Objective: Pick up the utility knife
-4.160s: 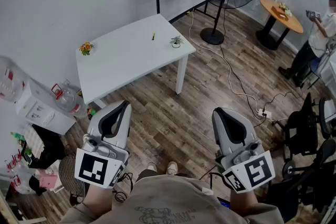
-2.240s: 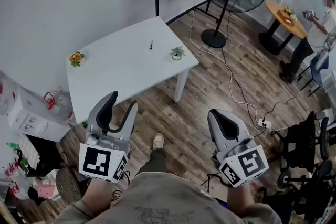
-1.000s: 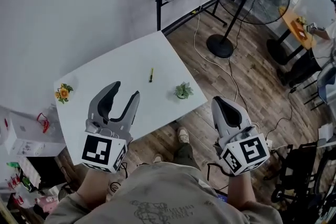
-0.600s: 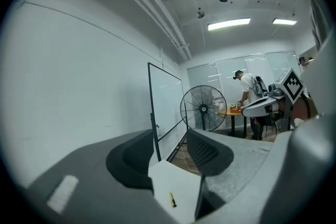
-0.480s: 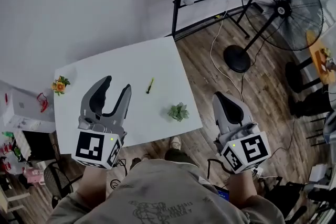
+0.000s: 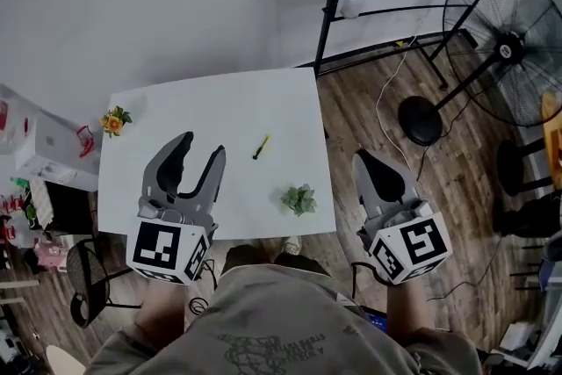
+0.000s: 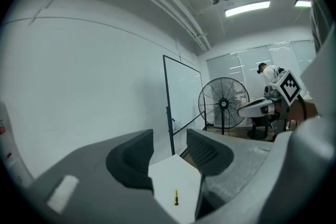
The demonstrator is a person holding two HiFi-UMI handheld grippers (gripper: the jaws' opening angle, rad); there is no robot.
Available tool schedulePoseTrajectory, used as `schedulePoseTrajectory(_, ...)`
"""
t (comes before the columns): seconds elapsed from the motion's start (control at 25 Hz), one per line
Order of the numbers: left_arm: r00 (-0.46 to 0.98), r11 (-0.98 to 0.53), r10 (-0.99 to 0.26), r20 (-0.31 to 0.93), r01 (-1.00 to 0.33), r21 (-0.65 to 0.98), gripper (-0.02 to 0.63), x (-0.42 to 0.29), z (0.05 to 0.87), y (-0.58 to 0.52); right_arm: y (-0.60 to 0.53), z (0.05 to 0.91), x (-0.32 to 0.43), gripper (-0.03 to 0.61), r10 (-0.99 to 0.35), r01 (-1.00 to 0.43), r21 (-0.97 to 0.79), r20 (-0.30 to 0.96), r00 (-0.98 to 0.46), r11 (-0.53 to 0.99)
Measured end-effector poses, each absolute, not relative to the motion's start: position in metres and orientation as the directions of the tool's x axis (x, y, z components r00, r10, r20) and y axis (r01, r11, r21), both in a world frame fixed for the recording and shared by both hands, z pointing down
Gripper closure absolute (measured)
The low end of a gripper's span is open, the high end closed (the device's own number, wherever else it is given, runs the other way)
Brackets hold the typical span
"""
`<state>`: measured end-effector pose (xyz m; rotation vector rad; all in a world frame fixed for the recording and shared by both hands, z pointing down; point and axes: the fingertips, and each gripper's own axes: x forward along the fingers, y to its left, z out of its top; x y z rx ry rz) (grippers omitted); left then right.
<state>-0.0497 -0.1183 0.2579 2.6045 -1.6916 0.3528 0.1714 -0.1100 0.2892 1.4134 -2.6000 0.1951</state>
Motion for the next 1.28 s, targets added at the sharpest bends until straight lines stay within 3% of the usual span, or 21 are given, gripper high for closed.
schedulePoseTrajectory(0.72, 0.419, -0.451, -0.876, 0.237, -0.887, -0.097, 0.417, -0.079, 0.276, -0.135, -0.135, 0.302, 0.137, 0.551, -0.824, -0.856, -0.058, 0.245, -0.511, 0.514)
schedulePoseTrajectory(1.28, 0.471, -0.526, -0.782, 0.409, -0.850, -0.025, 0.420, -0.069, 0.380, -0.191, -0.183, 0.388, 0.130, 0.551, -0.790, -0.887, -0.109, 0.415, -0.451, 0.449)
